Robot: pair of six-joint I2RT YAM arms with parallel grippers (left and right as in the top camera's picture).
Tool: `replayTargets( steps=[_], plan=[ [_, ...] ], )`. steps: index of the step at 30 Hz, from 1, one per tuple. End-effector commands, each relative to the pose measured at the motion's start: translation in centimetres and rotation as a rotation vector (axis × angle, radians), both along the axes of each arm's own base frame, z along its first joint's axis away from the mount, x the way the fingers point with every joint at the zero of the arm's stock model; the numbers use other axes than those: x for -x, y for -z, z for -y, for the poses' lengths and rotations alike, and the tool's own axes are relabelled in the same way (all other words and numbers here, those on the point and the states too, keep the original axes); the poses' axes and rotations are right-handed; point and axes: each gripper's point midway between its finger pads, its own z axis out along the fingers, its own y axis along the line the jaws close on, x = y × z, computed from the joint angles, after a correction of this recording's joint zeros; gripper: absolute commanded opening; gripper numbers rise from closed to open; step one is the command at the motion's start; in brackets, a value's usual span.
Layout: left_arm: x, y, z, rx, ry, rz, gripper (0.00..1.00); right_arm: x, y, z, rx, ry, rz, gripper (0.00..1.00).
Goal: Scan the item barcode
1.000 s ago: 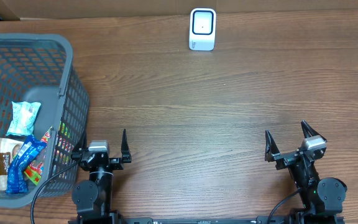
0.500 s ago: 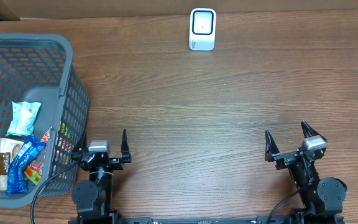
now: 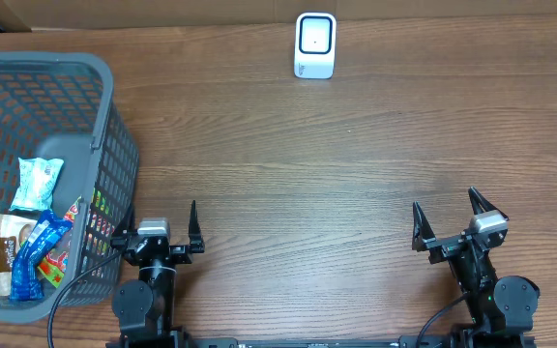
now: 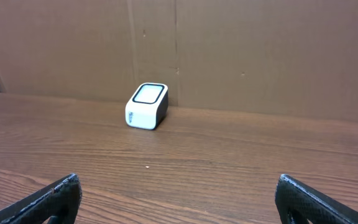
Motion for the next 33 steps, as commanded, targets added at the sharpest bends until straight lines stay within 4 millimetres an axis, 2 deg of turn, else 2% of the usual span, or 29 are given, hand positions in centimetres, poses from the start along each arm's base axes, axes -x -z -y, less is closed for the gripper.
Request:
replayTargets(
  steps=[1, 7, 10, 11, 13, 18, 22, 26, 28, 30, 32, 33],
  plan=[
    [0.0, 0.0, 0.0, 0.015, 0.004, 0.005, 1.0, 0.0, 0.1, -0.2, -0.003, -0.008, 0.006, 1.0],
    [0.0, -0.8, 0.2, 0.127, 0.004, 0.038, 1.0, 0.0, -0.4, -0.1, -0.015, -0.007, 0.021, 1.0],
    [0.1, -2.6, 0.2, 0.219, 0.004, 0.097, 1.0, 0.3, -1.2, -0.1, -0.027, -0.008, 0.016, 1.0],
    [0.2, -4.0, 0.2, 0.284, 0.011, 0.137, 1.0, 0.4, -2.0, -0.1, -0.026, -0.008, 0.017, 1.0],
    [0.5, -6.1, 1.2, 0.299, 0.066, 0.153, 1.0, 0.6, -3.7, -0.1, -0.025, -0.007, 0.029, 1.0],
    [0.1, -8.0, 2.1, 0.297, 0.112, 0.08, 1.0, 0.4, -6.7, -0.1, -0.024, -0.007, 0.036, 1.0],
    [-1.5, -10.2, 3.7, 0.289, 0.218, 0.012, 1.0, -0.1, -9.8, -0.1, -0.025, -0.008, 0.036, 1.0],
    [-3.3, -14.4, 4.9, 0.307, 0.3, -0.041, 1.0, -0.5, -12.8, -0.3, -0.024, -0.016, 0.026, 1.0],
    [-5.0, -17.5, 5.1, 0.329, 0.318, -0.105, 1.0, -0.8, -14.8, -0.6, -0.019, -0.033, -0.011, 1.0],
    [-6.6, -20.3, 4.8, 0.342, 0.305, -0.186, 1.0, -1.5, -16.2, -1.5, -0.017, -0.093, -0.079, 1.0],
    [-7.5, -21.7, 4.4, 0.335, 0.28, -0.259, 1.0, -1.9, -16.8, -2.5, 0.001, -0.156, -0.13, 1.0],
    [-8.0, -22.4, 3.6, 0.323, 0.229, -0.315, 1.0, -2.4, -17.1, -3.2, 0.007, -0.198, -0.178, 1.0]
  ],
)
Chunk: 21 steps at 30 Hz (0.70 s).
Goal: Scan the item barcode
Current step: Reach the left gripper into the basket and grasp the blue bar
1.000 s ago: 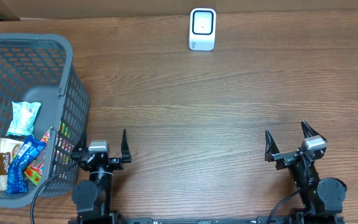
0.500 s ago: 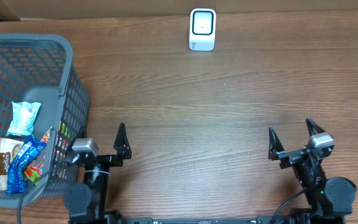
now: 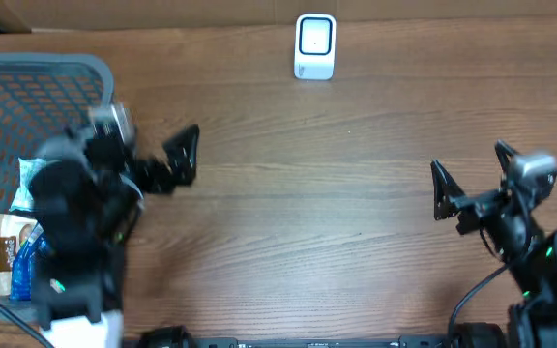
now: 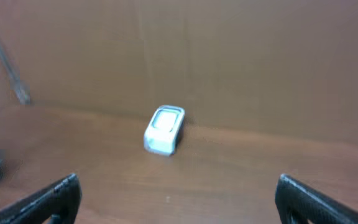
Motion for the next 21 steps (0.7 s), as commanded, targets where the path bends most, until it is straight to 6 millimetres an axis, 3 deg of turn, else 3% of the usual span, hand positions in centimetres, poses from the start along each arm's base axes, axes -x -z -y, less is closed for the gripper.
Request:
replayTargets(
  steps=[1, 4, 7, 10, 13, 15, 18, 21],
  plan=[
    [-1.8, -4.6, -2.1, -0.09, -0.074, -0.09, 1.0, -1.0, -2.3, -2.2, 0.011, -0.144, -0.078, 1.0],
    [-1.4, -5.8, -6.4, -0.208, -0.283, -0.257, 1.0, -2.5, -2.6, -2.8, -0.013, -0.183, -0.235, 1.0],
    [0.1, -7.6, -10.8, -0.342, -0.498, -0.382, 1.0, -4.2, -2.4, -3.3, -0.043, -0.211, -0.426, 1.0],
    [0.2, -8.5, -13.2, -0.41, -0.6, -0.406, 1.0, -6.3, -1.3, -3.7, -0.083, -0.231, -0.579, 1.0],
    [-0.7, -6.2, -14.5, -0.375, -0.612, -0.489, 1.0, -8.1, 1.1, -4.3, -0.147, -0.244, -0.686, 1.0],
    [0.7, -3.7, -17.0, -0.276, -0.729, -0.616, 1.0, -8.7, 2.3, -4.5, -0.163, -0.259, -0.73, 1.0],
    [2.7, 0.0, -20.2, -0.143, -0.817, -0.784, 0.82, -9.1, 3.6, -4.7, -0.173, -0.264, -0.775, 1.0],
    [4.5, 4.4, -23.5, 0.052, -0.917, -0.931, 0.75, -9.5, 4.5, -4.7, -0.177, -0.262, -0.803, 1.0]
  ],
)
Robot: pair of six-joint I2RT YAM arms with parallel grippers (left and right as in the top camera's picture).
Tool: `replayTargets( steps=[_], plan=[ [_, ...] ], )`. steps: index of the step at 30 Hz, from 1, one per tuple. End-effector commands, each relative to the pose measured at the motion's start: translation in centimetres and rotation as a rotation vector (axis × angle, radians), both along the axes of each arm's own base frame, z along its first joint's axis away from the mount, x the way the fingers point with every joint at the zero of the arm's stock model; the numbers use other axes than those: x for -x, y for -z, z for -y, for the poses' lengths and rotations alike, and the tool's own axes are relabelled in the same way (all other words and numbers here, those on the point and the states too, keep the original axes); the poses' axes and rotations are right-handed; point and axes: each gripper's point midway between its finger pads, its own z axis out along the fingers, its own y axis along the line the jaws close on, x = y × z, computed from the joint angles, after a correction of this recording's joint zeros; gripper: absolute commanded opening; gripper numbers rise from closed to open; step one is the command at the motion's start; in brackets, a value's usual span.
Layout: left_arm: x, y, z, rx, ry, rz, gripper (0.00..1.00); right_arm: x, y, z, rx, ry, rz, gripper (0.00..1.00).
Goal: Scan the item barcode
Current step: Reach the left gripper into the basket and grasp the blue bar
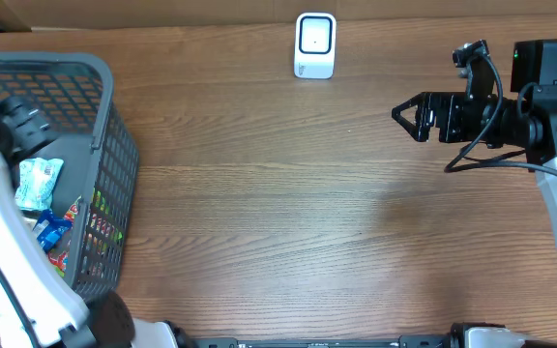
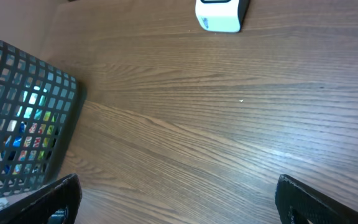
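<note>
The white barcode scanner [image 1: 315, 43] stands at the table's far edge, and its lower part shows at the top of the right wrist view [image 2: 221, 14]. Several snack packets lie in the grey mesh basket [image 1: 114, 145] on the left, among them a pale blue packet [image 1: 39, 182] and a blue one [image 1: 51, 227]. My left gripper [image 1: 19, 118] hangs blurred over the basket's far part; its jaws cannot be made out. At the right, my right gripper [image 1: 406, 116] is raised above the table and points left, open and holding nothing [image 2: 179, 208].
A brown cardboard wall [image 1: 162, 12] runs along the back edge. The basket's corner [image 2: 42, 106] shows at the left of the right wrist view, with coloured packets behind the mesh. The left arm's white link [image 1: 8, 261] crosses the basket's near side.
My left gripper has gone from beside the basket's right rim to over the basket's inside. My right gripper has moved to the far right and now looks down at the table, still open.
Both grippers first rested open near the table's front edge, the right one facing the scanner. Then both arms were lifted, the left beside the basket and the right at mid-right. Now the left is over the basket and the right is high at the far right.
</note>
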Motion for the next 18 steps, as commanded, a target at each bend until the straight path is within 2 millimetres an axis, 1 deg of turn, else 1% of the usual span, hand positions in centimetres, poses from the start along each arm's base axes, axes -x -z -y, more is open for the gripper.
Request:
replayTargets(
  steps=[1, 4, 7, 8, 9, 10, 12, 13, 18],
  plan=[
    [1.5, 4.0, -2.5, 0.162, -0.2, -0.019, 0.75, -0.3, -0.8, -0.5, -0.022, -0.014, 0.012, 1.0],
    [2.6, 8.0, -3.6, 0.227, -0.256, -0.079, 0.75, -0.3, -0.6, -0.5, -0.021, -0.016, 0.008, 1.0],
    [3.3, 12.4, -3.4, 0.278, -0.288, -0.148, 0.75, -0.4, -0.6, -0.5, -0.02, -0.017, 0.008, 1.0],
    [3.4, 13.3, -3.3, 0.286, -0.299, -0.158, 0.75, -0.4, -0.6, -0.5, -0.02, -0.016, 0.008, 1.0],
    [3.7, 15.0, -3.4, 0.291, -0.338, -0.17, 0.77, -0.3, -0.5, -0.4, -0.017, -0.014, 0.003, 1.0],
    [4.0, 16.0, -3.7, 0.287, -0.379, -0.173, 0.78, -0.3, -0.4, -0.3, -0.012, -0.01, -0.002, 1.0],
    [4.3, 18.7, -4.8, 0.283, -0.423, -0.153, 0.79, -0.1, 0.3, 0.3, 0.024, 0.014, -0.026, 1.0],
    [4.3, 19.7, -5.3, 0.267, -0.432, -0.144, 0.79, 0.1, 0.6, 0.6, 0.045, 0.028, -0.04, 1.0],
    [4.7, 22.1, -6.6, 0.182, -0.442, -0.154, 0.81, 0.2, 0.8, 0.7, 0.051, 0.032, -0.049, 1.0]
  ],
)
